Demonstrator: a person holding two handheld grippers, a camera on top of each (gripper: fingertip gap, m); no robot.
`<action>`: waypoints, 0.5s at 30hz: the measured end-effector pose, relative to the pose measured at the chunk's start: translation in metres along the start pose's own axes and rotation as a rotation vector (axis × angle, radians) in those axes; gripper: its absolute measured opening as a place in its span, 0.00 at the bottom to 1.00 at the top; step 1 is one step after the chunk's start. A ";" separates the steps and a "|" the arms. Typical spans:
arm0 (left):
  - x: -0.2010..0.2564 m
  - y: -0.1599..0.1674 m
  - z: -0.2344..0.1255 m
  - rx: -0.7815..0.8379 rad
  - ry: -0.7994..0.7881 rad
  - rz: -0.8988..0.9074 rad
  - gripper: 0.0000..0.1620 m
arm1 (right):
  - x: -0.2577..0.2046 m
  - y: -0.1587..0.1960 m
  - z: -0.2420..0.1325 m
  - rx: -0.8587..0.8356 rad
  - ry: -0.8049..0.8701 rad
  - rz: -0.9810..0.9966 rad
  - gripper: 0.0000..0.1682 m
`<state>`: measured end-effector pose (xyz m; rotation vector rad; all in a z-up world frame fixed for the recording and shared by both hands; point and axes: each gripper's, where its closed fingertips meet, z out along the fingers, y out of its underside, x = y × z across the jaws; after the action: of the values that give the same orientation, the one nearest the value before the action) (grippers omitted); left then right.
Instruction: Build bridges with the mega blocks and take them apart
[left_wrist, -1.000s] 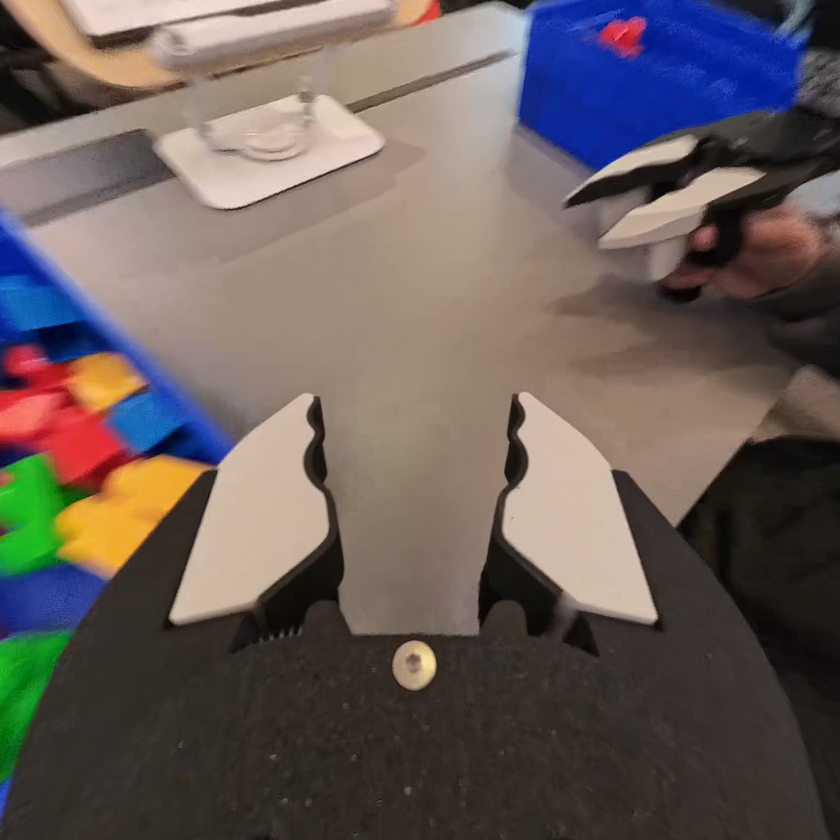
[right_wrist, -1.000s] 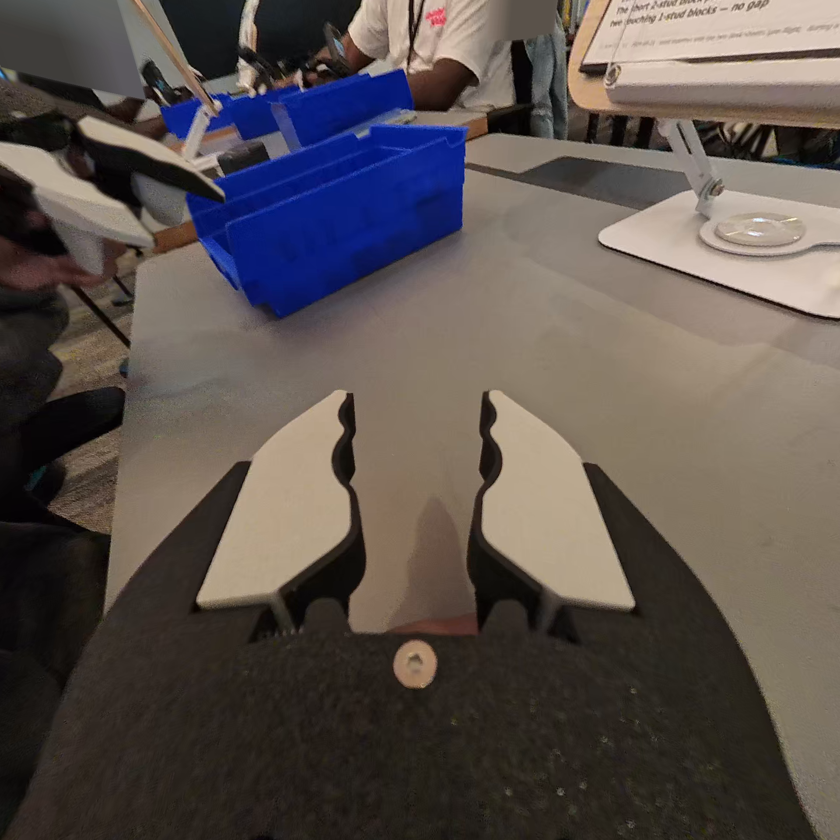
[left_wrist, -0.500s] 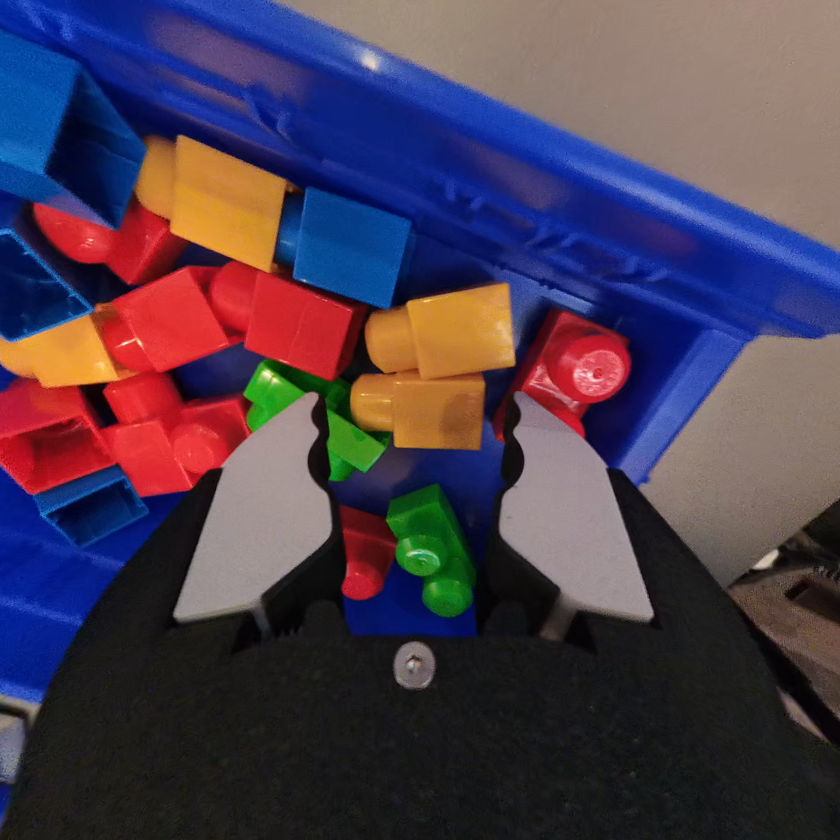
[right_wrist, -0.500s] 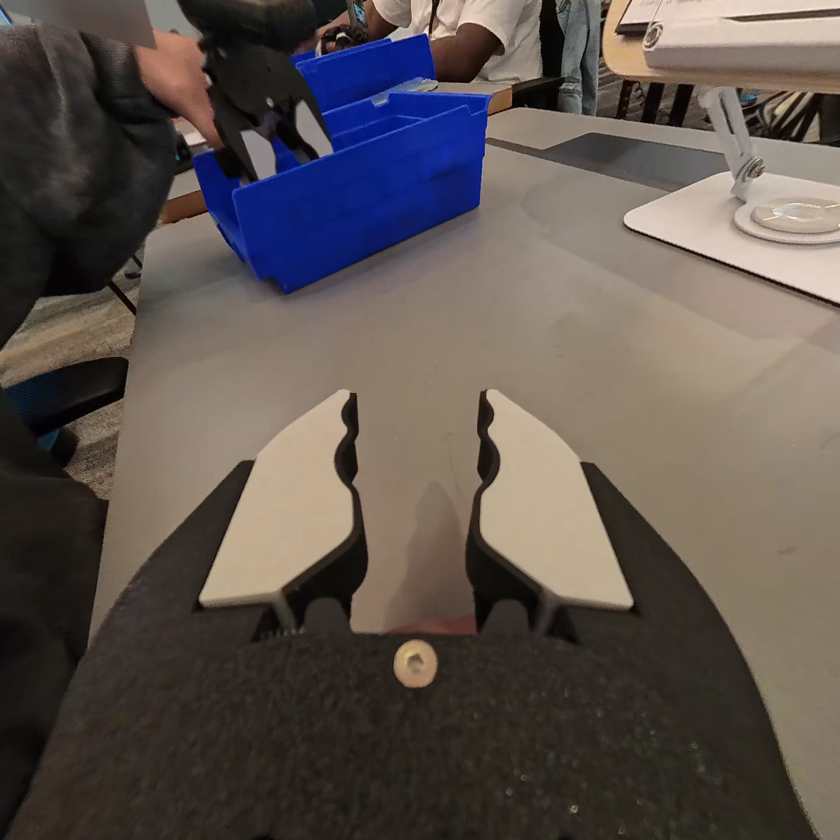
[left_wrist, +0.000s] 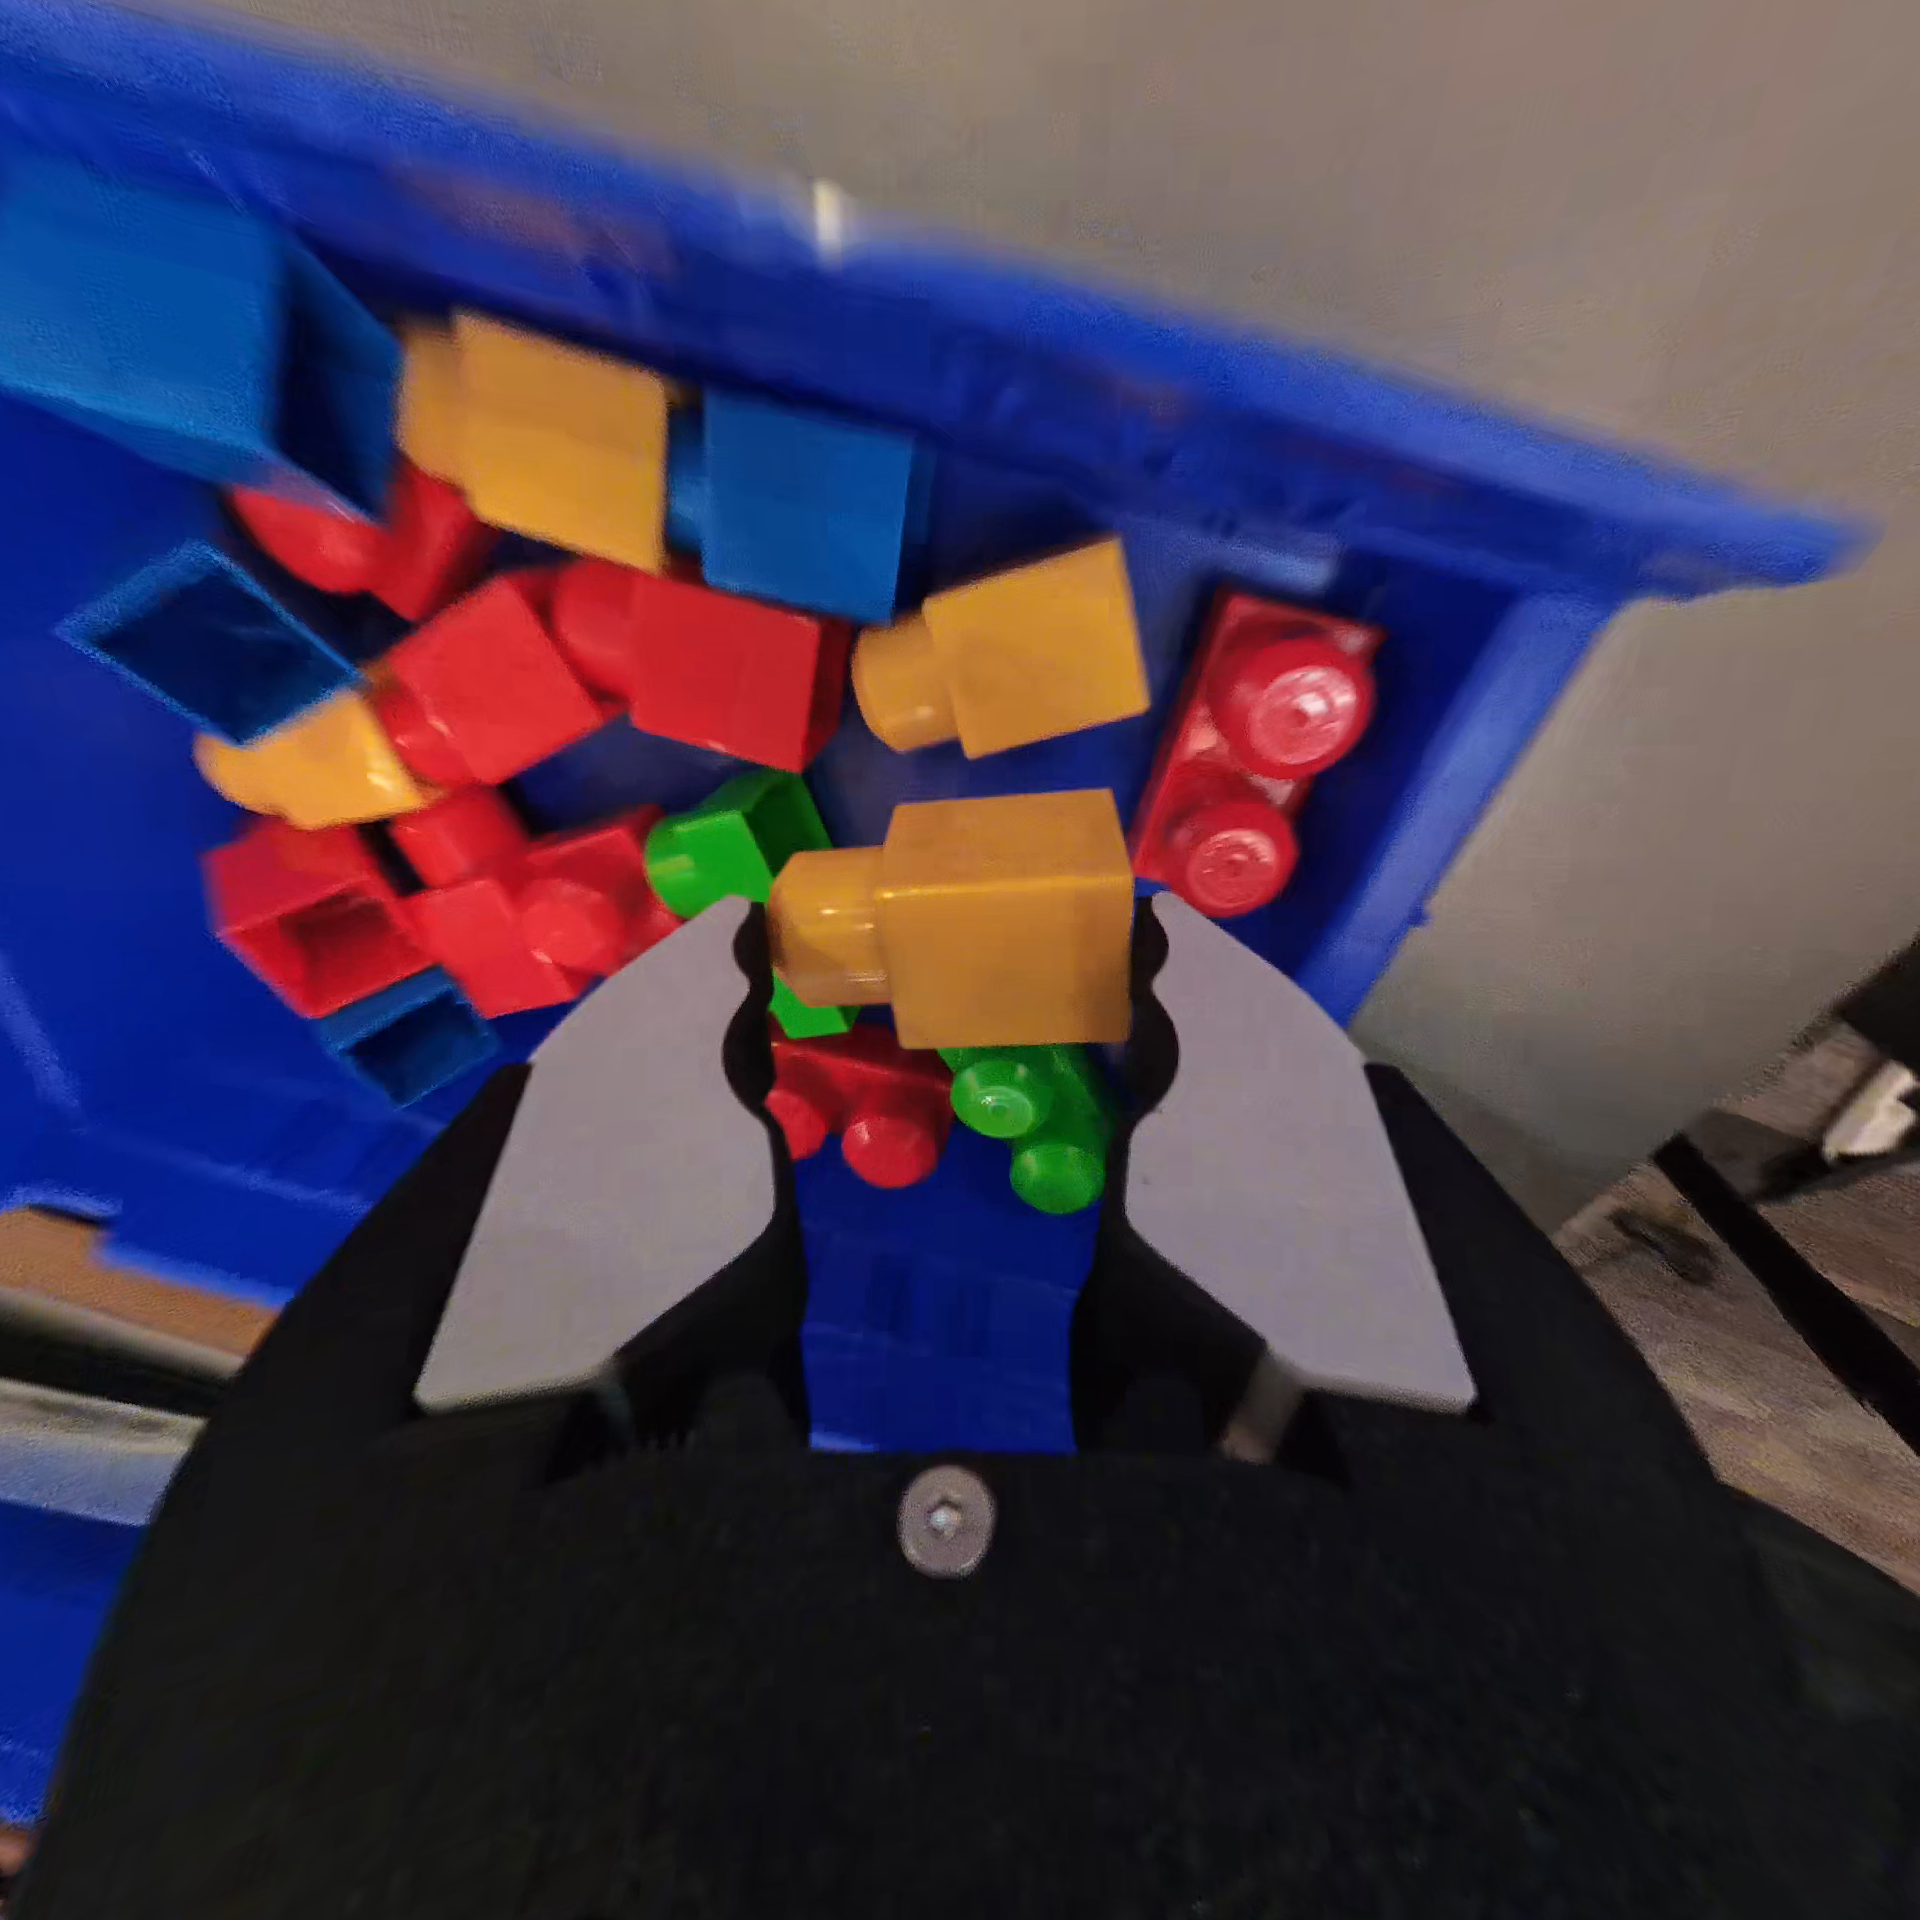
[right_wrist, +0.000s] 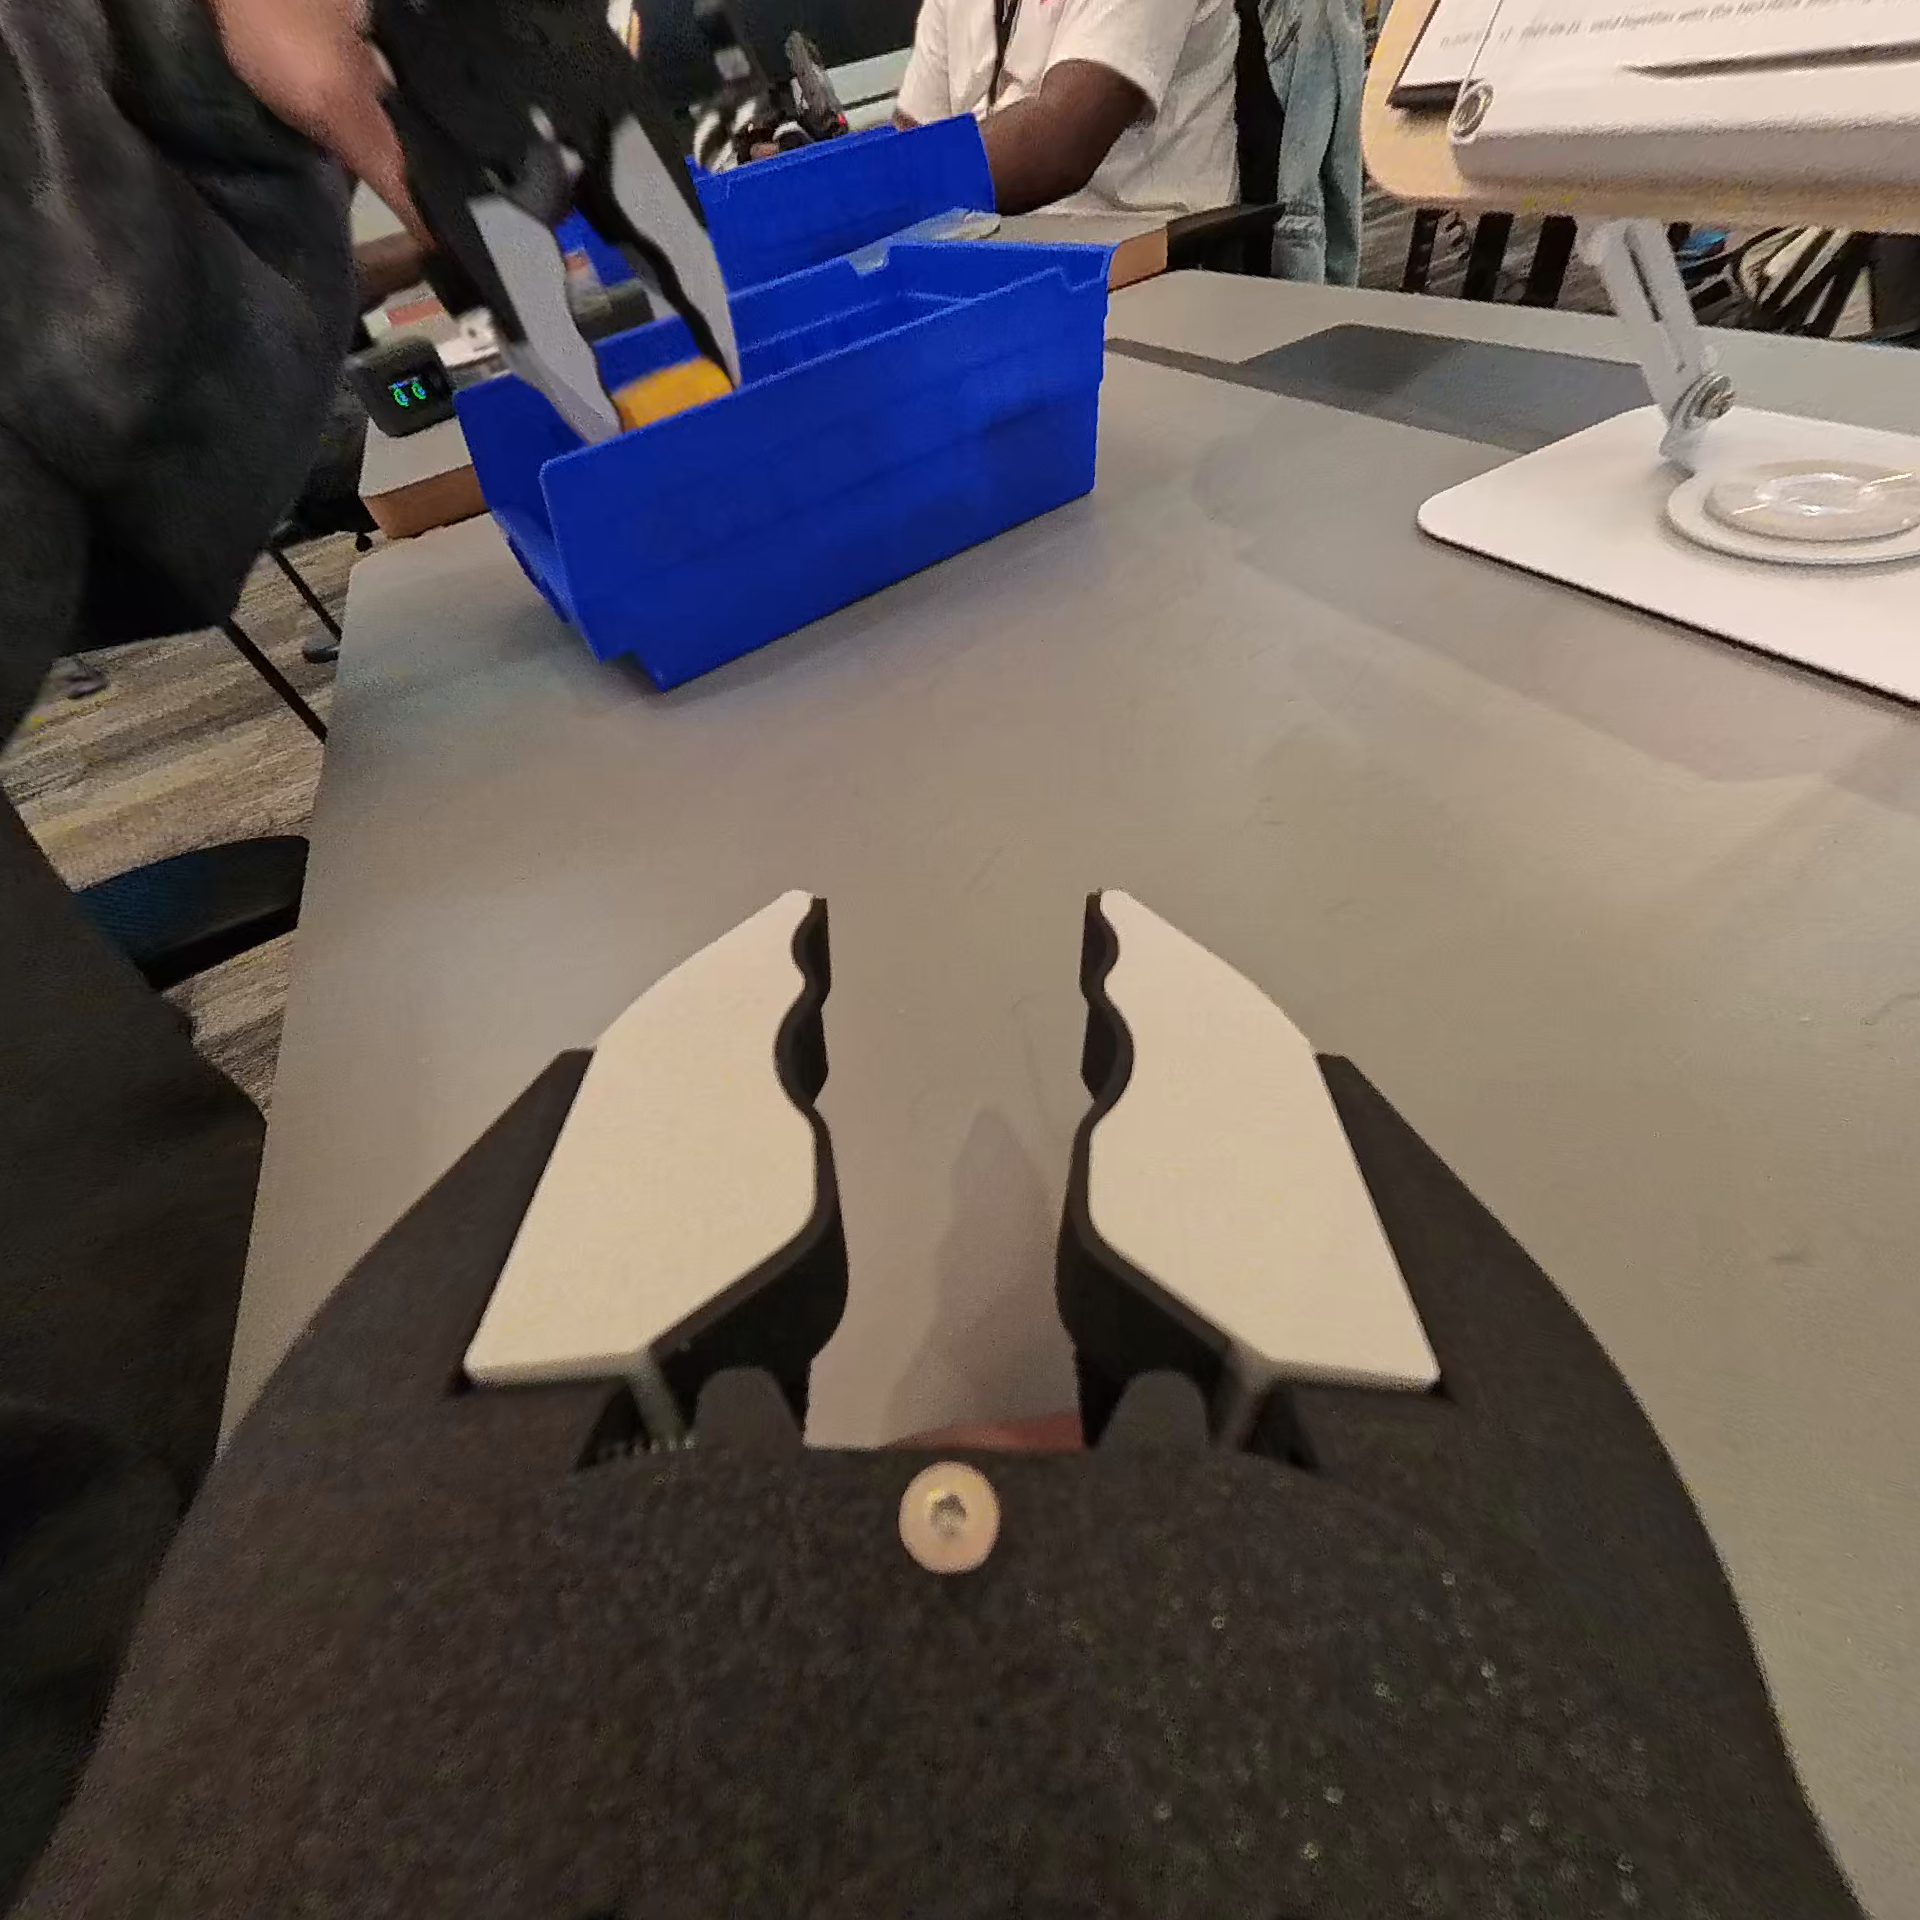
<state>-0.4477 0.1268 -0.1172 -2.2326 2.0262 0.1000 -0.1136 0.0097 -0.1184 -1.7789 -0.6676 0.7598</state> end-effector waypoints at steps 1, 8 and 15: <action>0.002 -0.014 -0.018 0.043 -0.022 0.029 0.41 | 0.001 -0.001 0.000 0.005 0.004 -0.001 0.28; 0.042 -0.146 -0.055 0.173 -0.056 0.382 0.41 | 0.005 -0.007 -0.006 0.047 0.019 0.008 0.28; 0.070 -0.227 0.031 0.083 0.076 0.620 0.41 | 0.005 -0.005 -0.015 0.055 0.051 -0.029 0.26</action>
<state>-0.2136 0.0832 -0.1468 -1.5085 2.6309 -0.0127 -0.0994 0.0064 -0.1111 -1.7296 -0.6314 0.7040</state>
